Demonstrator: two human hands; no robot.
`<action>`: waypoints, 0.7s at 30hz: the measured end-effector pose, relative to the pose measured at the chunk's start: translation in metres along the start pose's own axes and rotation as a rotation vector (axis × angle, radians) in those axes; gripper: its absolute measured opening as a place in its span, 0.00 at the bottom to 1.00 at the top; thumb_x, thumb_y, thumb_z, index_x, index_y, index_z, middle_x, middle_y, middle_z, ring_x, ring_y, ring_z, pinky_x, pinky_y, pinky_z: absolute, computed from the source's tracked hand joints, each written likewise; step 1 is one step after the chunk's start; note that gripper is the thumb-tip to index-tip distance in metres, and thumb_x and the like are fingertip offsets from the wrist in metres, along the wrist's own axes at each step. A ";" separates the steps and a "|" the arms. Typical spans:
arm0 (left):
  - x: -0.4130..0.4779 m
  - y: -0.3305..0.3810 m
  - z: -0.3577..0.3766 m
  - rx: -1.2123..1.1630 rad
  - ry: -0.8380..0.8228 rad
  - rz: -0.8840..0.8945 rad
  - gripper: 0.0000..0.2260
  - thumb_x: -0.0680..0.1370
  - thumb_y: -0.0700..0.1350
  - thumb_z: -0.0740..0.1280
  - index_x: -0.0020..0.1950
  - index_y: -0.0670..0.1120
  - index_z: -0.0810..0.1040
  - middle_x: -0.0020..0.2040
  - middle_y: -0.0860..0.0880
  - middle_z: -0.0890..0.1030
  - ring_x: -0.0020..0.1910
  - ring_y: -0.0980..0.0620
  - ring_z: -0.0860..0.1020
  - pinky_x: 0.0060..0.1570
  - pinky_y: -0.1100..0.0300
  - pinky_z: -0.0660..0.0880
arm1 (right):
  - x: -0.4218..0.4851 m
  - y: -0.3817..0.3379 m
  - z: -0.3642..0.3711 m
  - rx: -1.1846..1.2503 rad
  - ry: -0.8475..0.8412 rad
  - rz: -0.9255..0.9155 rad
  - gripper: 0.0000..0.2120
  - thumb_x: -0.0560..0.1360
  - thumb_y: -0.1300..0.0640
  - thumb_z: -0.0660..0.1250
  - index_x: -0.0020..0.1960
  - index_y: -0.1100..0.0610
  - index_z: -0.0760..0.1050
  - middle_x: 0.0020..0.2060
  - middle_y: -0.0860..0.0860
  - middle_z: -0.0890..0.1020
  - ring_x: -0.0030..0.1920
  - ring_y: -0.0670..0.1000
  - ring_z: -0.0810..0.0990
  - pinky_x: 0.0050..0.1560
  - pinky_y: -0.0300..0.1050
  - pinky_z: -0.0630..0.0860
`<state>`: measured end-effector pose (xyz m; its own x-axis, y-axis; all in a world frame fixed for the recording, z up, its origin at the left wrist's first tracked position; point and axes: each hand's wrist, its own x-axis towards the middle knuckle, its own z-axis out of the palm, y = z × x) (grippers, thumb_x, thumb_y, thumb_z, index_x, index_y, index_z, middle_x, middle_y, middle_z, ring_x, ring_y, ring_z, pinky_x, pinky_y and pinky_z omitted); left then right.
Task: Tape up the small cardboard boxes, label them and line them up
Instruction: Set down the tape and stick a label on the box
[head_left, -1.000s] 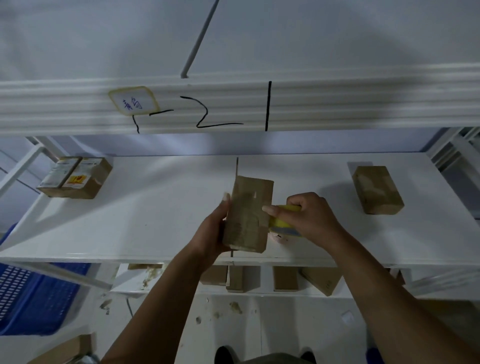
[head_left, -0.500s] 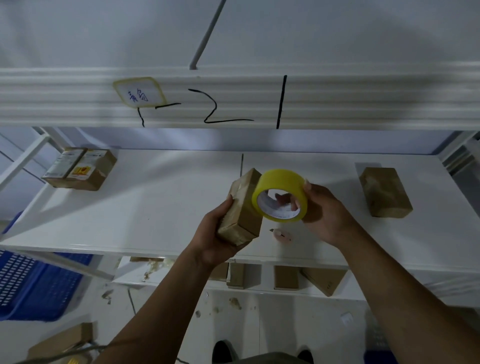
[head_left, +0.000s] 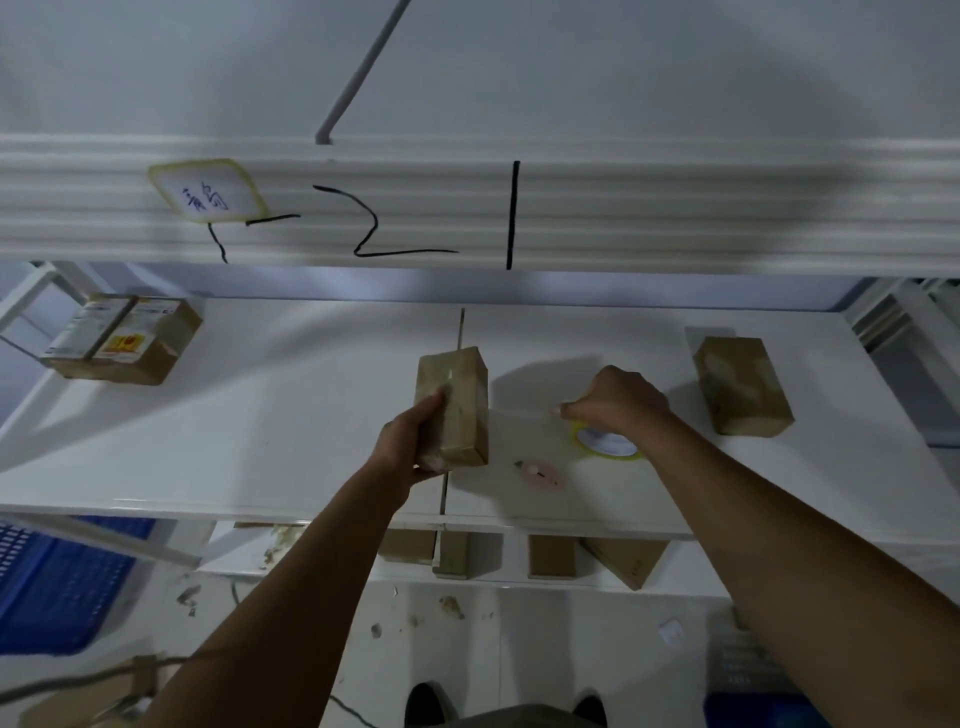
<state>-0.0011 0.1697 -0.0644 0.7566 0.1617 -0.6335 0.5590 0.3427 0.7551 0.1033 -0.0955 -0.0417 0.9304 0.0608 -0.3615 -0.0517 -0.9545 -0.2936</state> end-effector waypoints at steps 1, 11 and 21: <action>0.004 -0.002 0.003 0.086 0.050 0.006 0.27 0.78 0.61 0.72 0.67 0.43 0.77 0.57 0.43 0.85 0.55 0.42 0.84 0.52 0.49 0.82 | 0.000 -0.001 0.002 -0.057 -0.013 0.007 0.27 0.68 0.31 0.73 0.38 0.55 0.72 0.38 0.53 0.81 0.42 0.57 0.83 0.41 0.46 0.74; 0.039 -0.035 0.008 0.607 0.224 0.254 0.38 0.71 0.80 0.61 0.54 0.48 0.84 0.52 0.46 0.84 0.47 0.47 0.85 0.53 0.48 0.84 | 0.006 -0.029 0.017 -0.421 -0.026 -0.017 0.26 0.72 0.34 0.71 0.59 0.51 0.78 0.55 0.52 0.83 0.56 0.57 0.83 0.49 0.46 0.71; 0.026 -0.038 0.014 0.770 0.317 0.257 0.39 0.78 0.74 0.55 0.75 0.45 0.72 0.66 0.41 0.74 0.64 0.39 0.76 0.66 0.41 0.76 | 0.016 -0.047 0.029 -0.610 -0.133 0.009 0.30 0.73 0.34 0.72 0.67 0.52 0.77 0.61 0.54 0.82 0.60 0.59 0.82 0.53 0.52 0.73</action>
<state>0.0022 0.1483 -0.1075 0.8247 0.4373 -0.3586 0.5445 -0.4423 0.7127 0.1103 -0.0413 -0.0596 0.8758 0.0504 -0.4800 0.1937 -0.9476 0.2539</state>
